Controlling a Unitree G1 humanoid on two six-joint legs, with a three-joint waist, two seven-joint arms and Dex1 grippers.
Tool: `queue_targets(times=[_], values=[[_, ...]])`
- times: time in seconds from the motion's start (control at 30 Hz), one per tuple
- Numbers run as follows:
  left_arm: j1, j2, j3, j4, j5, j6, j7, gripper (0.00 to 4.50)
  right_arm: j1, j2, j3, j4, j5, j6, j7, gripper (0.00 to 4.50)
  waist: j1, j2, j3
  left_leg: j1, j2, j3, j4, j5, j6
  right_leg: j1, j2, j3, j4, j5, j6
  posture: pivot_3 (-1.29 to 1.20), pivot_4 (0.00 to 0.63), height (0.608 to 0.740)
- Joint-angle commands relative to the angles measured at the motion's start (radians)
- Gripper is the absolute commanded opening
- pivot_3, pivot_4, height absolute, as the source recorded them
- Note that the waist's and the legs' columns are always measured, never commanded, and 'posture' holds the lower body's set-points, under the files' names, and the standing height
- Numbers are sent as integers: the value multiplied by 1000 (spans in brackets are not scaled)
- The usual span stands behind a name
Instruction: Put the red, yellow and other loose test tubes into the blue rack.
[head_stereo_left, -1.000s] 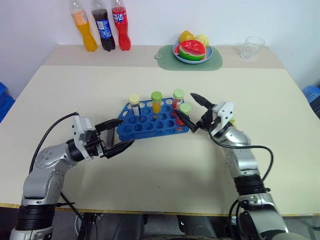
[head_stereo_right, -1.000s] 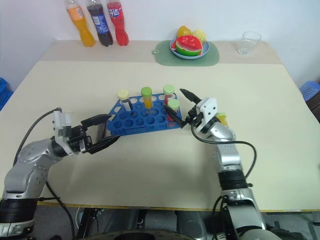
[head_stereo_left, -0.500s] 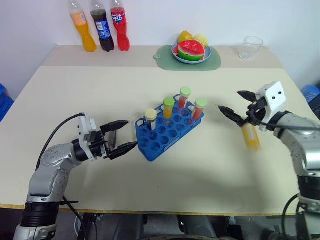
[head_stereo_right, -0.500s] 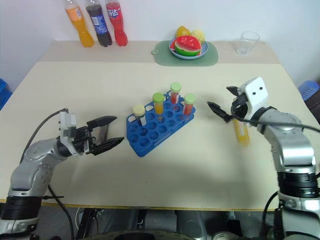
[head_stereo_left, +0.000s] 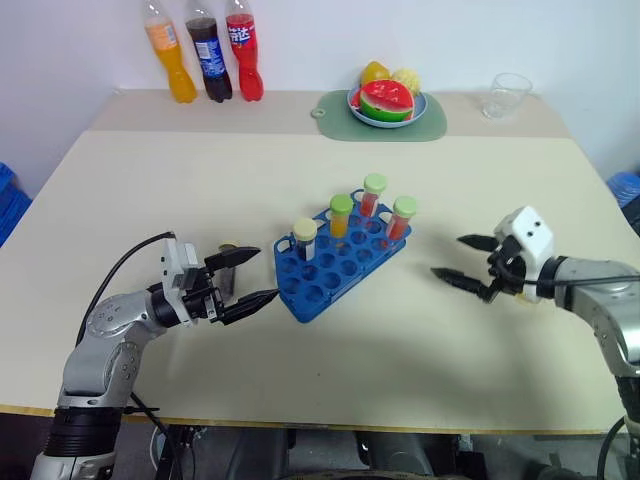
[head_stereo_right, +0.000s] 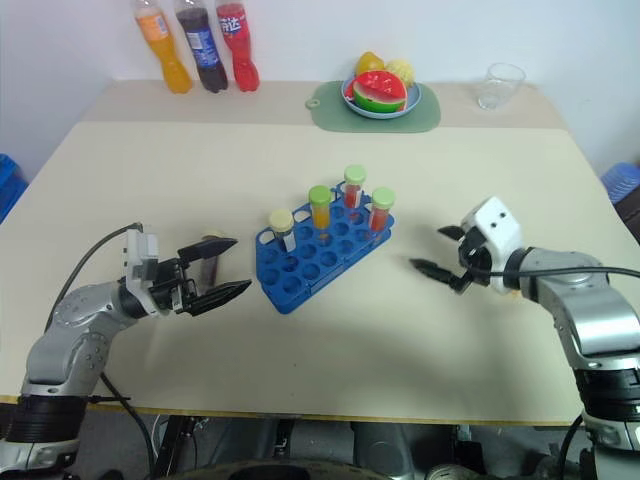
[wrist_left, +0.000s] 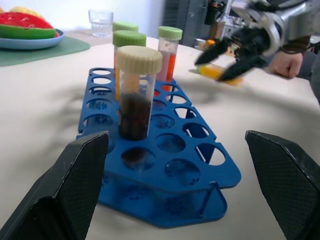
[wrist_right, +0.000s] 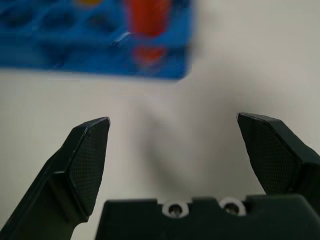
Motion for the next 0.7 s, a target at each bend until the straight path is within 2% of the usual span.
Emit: queue_targets(times=[0.03,0.27,0.7], values=[[-18,16,30,-1,-7,-15,-2,4500,11,5,8,-43,-6,-66,24,4485,-2,0,0,0,0,0,0,0,0,0,0,0,0,0,0,0,150,740],[-45,31,46,30,-15,-17,-6,4500,-7,74,85,-88,60,-67,94,4485,1,0,0,0,0,0,0,0,0,0,1,0,0,0,0,0,150,740],[-12,49,82,20,-15,-25,-9,4500,-88,139,259,-33,35,-131,232,4485,3,0,0,0,0,-1,0,0,0,0,0,-1,0,0,0,0,150,740]])
